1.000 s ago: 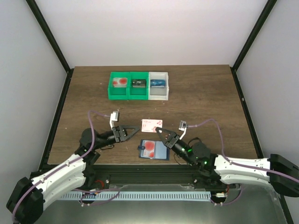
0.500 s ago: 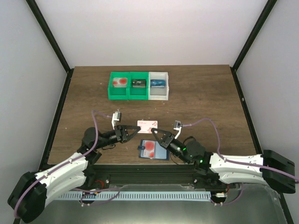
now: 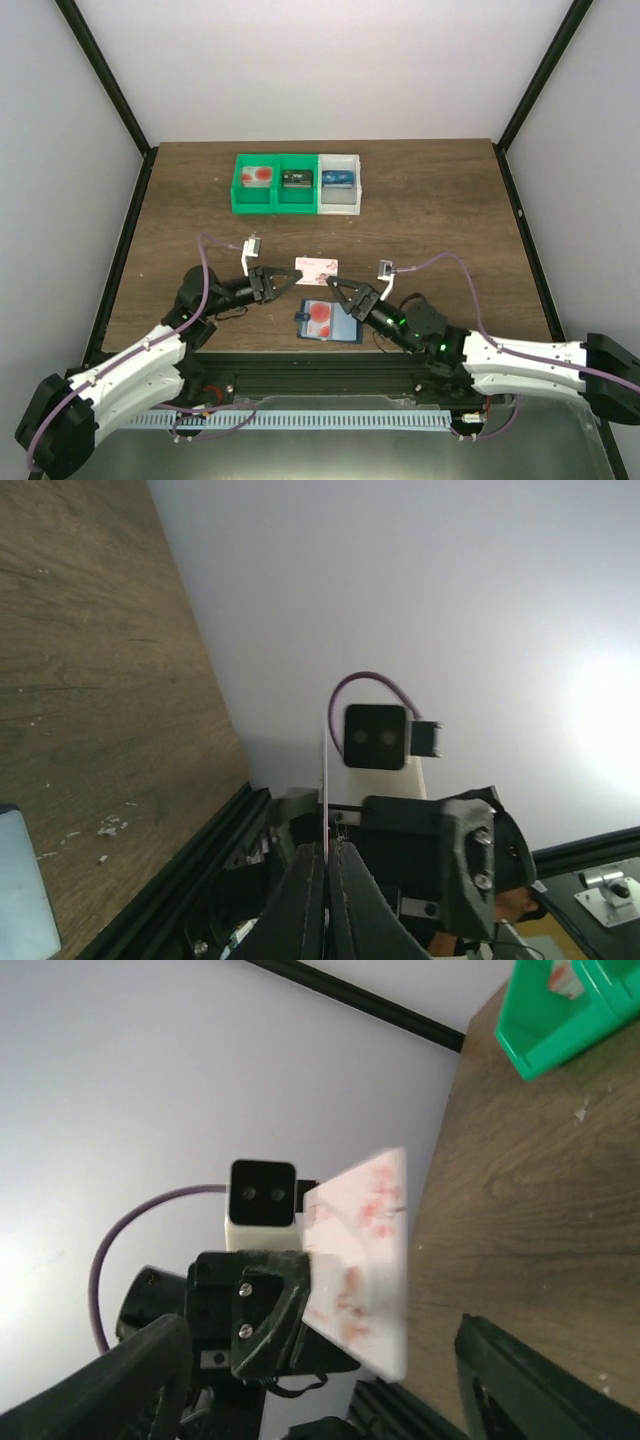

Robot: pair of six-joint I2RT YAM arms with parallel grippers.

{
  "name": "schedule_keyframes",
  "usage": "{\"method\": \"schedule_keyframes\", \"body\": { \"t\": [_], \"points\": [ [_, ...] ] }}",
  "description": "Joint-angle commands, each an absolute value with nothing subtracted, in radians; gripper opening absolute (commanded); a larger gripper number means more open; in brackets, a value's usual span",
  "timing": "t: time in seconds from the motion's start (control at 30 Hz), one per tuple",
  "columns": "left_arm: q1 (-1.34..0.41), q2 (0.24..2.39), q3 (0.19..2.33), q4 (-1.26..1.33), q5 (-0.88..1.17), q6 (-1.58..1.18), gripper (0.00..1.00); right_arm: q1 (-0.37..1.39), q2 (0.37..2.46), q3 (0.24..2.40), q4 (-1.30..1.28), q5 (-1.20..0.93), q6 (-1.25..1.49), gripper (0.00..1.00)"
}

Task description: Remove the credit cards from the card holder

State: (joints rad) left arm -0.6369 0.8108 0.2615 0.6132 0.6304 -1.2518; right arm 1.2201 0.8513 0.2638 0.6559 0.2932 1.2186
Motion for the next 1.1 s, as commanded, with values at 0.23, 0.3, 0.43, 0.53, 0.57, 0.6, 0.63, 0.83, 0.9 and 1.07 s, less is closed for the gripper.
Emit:
{"method": "schedule_keyframes", "body": {
  "t": [0.23, 0.3, 0.43, 0.53, 0.57, 0.6, 0.63, 0.83, 0.9, 1.07],
  "points": [
    [-0.499, 0.887, 0.447, 0.236, 0.672, -0.996, 0.00, 1.224, 0.593, 0.274, 0.214, 0.264, 0.996, 1.00],
    [-0.415, 0.921, 0.493, 0.153, 0.709, -0.936, 0.00, 1.224, 0.523, 0.273, 0.149, 0.275, 0.977, 1.00],
    [-0.268, 1.008, 0.604, -0.005, 0.742, -0.773, 0.00, 1.224, 0.413, 0.263, 0.071, 0.294, 0.950, 1.00],
    [-0.176, 1.093, 0.702, -0.126, 0.719, -0.671, 0.00, 1.224, 0.352, 0.258, 0.034, 0.310, 0.937, 1.00],
    [-0.147, 1.119, 0.729, -0.146, 0.716, -0.650, 0.00, 1.223, 0.336, 0.258, 0.026, 0.315, 0.932, 1.00],
    [-0.120, 1.149, 0.758, -0.162, 0.717, -0.636, 0.00, 1.224, 0.323, 0.258, 0.018, 0.315, 0.925, 1.00],
    [-0.096, 1.177, 0.787, -0.174, 0.722, -0.622, 0.00, 1.224, 0.312, 0.260, 0.010, 0.315, 0.917, 1.00],
    [0.002, 1.381, 0.972, -0.215, 0.709, -0.537, 0.00, 1.224, 0.273, 0.283, -0.043, 0.314, 0.896, 1.00],
    [0.022, 1.452, 1.051, -0.254, 0.705, -0.511, 0.00, 1.224, 0.264, 0.283, -0.052, 0.314, 0.896, 1.00],
    [0.031, 1.607, 1.232, -0.360, 0.616, -0.444, 0.00, 1.223, 0.242, 0.274, -0.044, 0.312, 0.872, 1.00]
  ]
}}
